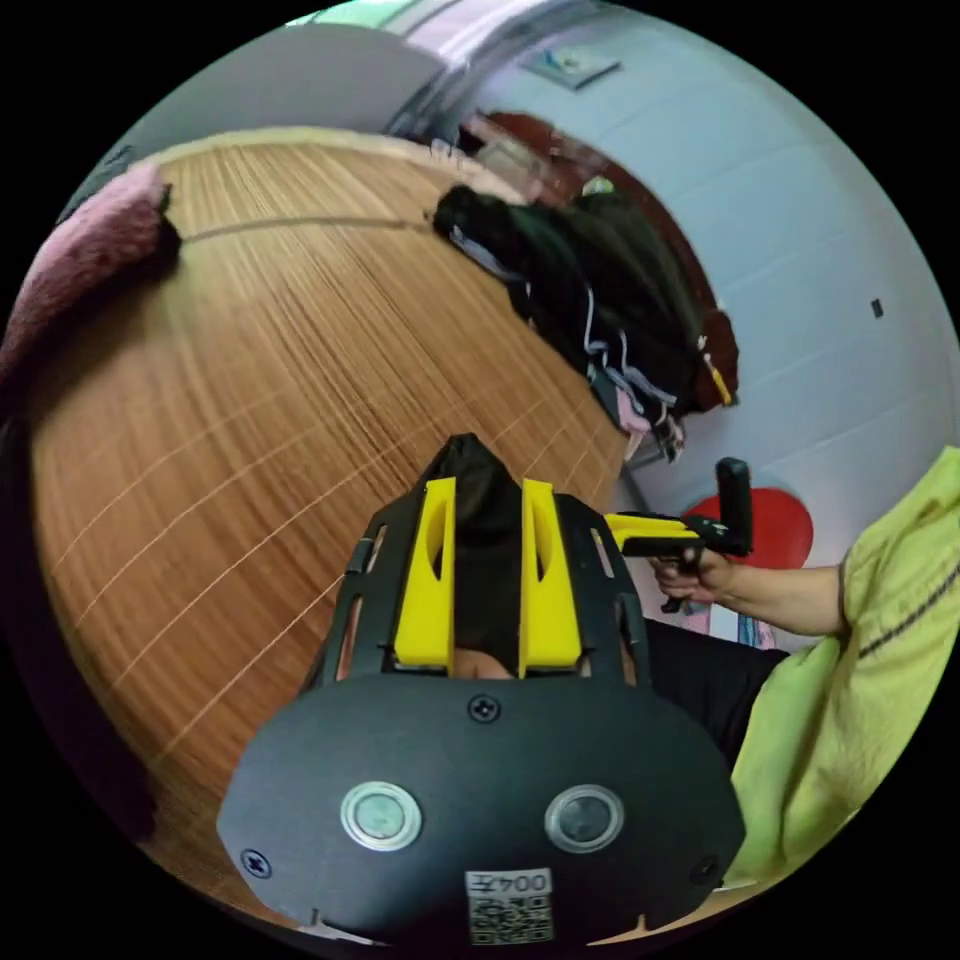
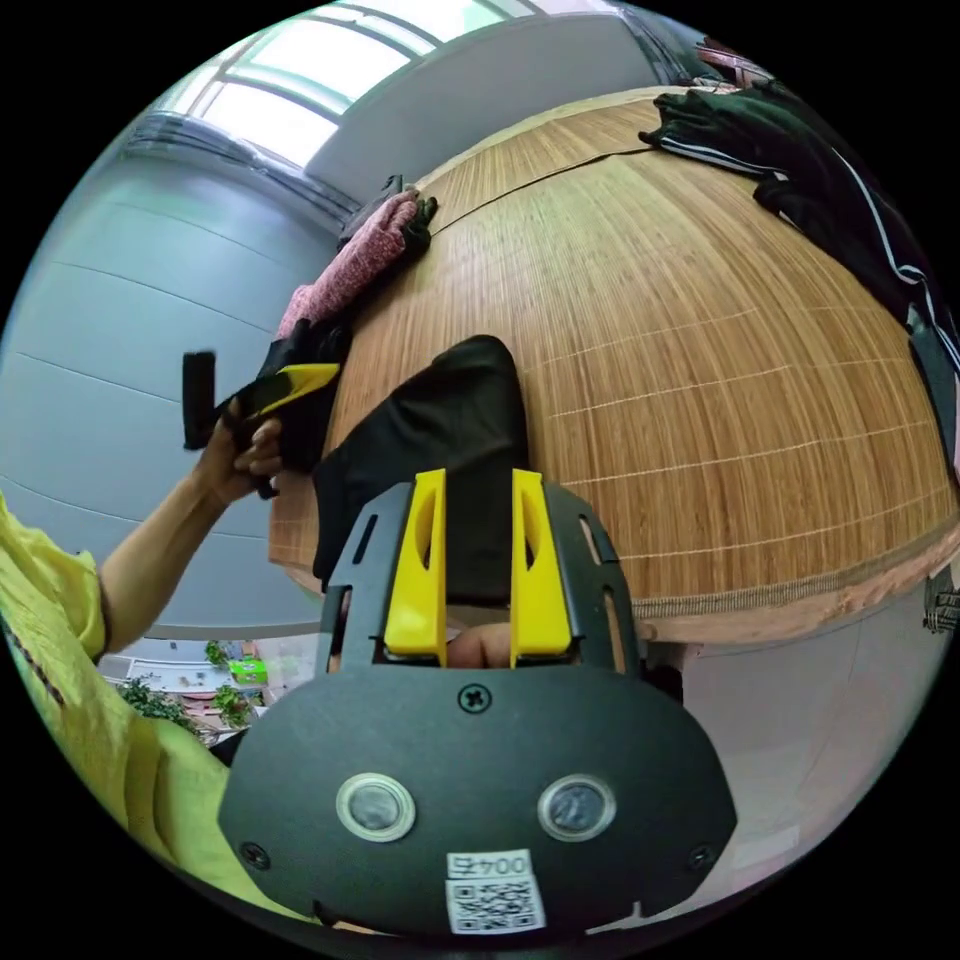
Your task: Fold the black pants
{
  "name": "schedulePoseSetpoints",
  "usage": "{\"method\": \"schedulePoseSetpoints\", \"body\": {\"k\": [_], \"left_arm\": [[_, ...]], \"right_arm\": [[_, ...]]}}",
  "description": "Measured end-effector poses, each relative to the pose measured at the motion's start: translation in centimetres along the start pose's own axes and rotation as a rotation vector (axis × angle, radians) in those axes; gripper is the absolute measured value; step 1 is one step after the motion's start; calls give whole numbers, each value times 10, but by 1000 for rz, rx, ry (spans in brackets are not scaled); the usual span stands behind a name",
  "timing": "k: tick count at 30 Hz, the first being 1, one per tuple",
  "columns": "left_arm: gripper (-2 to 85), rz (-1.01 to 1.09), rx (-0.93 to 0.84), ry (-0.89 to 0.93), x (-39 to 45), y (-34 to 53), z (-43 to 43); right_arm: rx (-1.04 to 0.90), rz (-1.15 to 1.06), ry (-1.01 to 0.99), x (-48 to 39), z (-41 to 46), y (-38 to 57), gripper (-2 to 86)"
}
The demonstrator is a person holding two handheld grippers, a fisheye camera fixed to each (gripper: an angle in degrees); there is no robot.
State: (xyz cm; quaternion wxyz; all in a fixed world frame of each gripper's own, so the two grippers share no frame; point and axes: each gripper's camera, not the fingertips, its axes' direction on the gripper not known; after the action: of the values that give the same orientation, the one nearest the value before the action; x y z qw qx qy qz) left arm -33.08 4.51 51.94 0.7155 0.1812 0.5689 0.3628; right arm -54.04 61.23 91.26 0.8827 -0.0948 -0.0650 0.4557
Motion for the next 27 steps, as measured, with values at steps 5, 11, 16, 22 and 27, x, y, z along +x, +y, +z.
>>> {"method": "schedulePoseSetpoints", "body": {"k": [5,11,16,22,27], "left_arm": [[155,-271,46,-113,-57,158,-71],[194,-472,109,-21,-92,286,-41],[201,-476,179,58,-120,292,-10],[187,-489,177,174,-149,302,13],[177,-485,165,275,-164,308,34]], "right_arm": [[-100,27,-79,27,22,-35,144],[-181,-14,-47,31,46,-64,183],[-133,33,-73,40,51,-80,183],[-183,99,-335,61,59,-88,186],[-227,89,-429,73,59,-99,185]]}}
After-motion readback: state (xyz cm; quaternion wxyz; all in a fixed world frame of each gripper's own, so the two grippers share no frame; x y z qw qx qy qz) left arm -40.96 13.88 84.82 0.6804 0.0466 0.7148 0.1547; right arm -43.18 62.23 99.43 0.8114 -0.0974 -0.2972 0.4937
